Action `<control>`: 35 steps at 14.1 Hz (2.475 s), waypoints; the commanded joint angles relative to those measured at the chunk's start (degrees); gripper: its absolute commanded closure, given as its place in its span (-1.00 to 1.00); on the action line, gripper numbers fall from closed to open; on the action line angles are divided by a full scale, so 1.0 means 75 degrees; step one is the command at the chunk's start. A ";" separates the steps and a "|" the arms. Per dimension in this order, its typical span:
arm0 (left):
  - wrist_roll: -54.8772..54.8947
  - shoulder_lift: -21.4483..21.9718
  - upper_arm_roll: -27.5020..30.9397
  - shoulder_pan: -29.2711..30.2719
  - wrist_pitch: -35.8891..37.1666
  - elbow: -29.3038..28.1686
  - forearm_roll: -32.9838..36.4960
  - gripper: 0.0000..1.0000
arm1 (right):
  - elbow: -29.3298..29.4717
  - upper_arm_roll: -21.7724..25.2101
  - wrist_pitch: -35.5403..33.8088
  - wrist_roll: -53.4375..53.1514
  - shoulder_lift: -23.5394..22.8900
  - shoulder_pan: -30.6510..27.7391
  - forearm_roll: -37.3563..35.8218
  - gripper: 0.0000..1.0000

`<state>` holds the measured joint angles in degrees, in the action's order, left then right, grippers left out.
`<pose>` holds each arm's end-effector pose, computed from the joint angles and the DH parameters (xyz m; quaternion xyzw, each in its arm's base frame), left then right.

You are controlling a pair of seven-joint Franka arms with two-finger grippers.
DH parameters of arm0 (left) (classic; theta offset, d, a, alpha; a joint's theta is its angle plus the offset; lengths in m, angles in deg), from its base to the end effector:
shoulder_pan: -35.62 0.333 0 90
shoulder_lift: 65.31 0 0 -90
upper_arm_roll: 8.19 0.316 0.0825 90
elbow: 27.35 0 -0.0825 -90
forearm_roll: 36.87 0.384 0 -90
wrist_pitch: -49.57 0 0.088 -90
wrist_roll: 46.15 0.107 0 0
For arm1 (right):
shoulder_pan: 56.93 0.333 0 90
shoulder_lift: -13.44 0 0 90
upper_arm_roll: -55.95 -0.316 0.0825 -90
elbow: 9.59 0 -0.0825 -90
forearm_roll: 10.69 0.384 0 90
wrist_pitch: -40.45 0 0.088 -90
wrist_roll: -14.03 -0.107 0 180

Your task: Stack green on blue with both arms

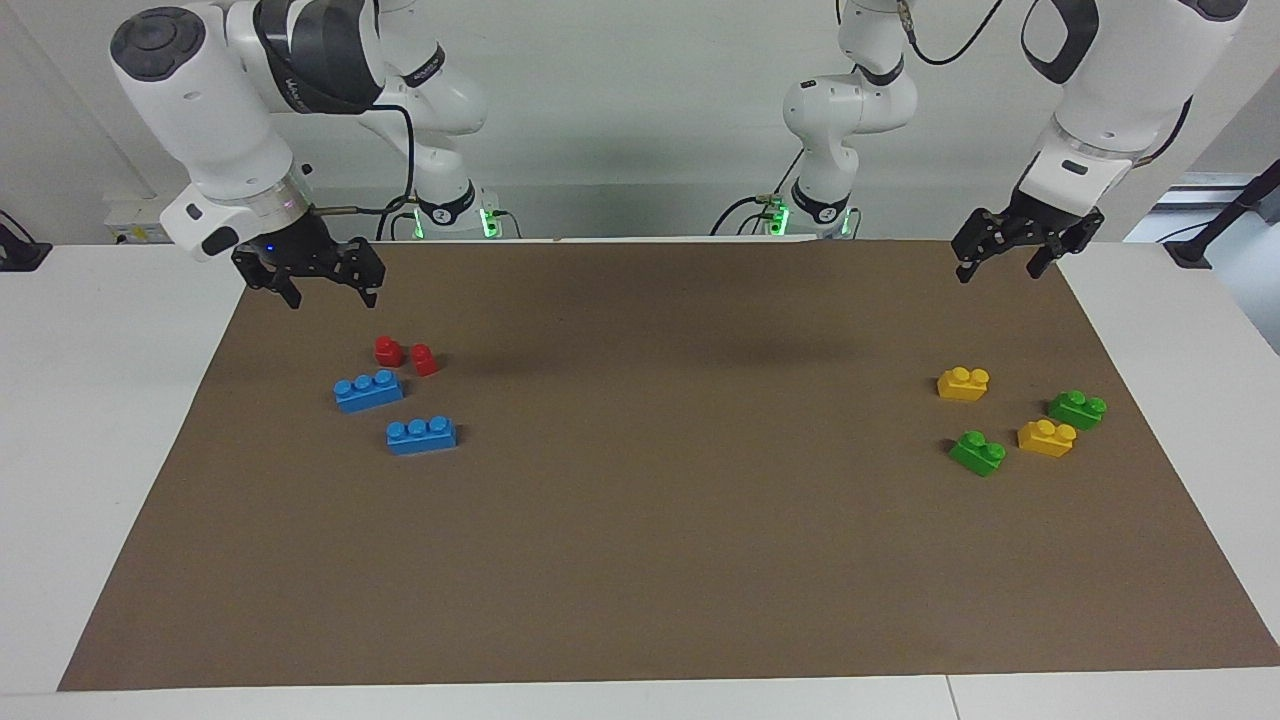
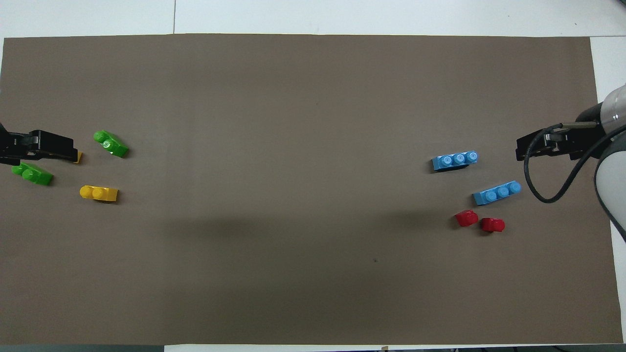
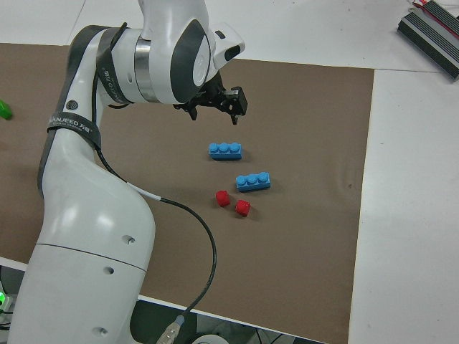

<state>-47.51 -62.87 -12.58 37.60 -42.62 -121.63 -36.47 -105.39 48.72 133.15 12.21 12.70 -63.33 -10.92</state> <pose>0.5436 -0.0230 0.6158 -0.9999 0.0093 -0.0032 0.0050 0.5580 0.0073 0.5735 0.9994 -0.0085 -0.0334 0.0020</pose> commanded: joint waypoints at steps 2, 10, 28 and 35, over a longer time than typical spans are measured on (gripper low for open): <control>0.0099 0.0108 0.0070 -0.0053 0.0069 -0.0038 -0.0112 -1.00 | -0.0070 -0.0021 -0.0055 -0.0003 0.0086 -0.0049 0.0148 -1.00; 0.0041 0.0120 0.0081 -0.0041 0.0081 -0.0061 -0.0112 -1.00 | -0.0292 0.0002 0.0529 -0.0037 0.0156 -0.0131 0.0159 -1.00; -0.4025 -0.0850 0.0163 0.0498 -0.2589 -0.0940 -0.0112 -1.00 | -0.0596 0.0037 0.2206 -0.7937 -0.1554 -0.0716 0.2443 -0.91; -0.5348 -0.2128 0.0175 0.0768 -0.3762 -0.0672 -0.0124 -1.00 | -0.1207 0.0037 0.2640 -0.7657 -0.2280 -0.0974 0.3265 -0.91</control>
<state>-85.03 -76.22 -11.05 42.29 -69.19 -128.47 -36.47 -113.98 49.57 151.99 -46.25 -2.88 -69.24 11.71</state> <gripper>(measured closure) 0.000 0.000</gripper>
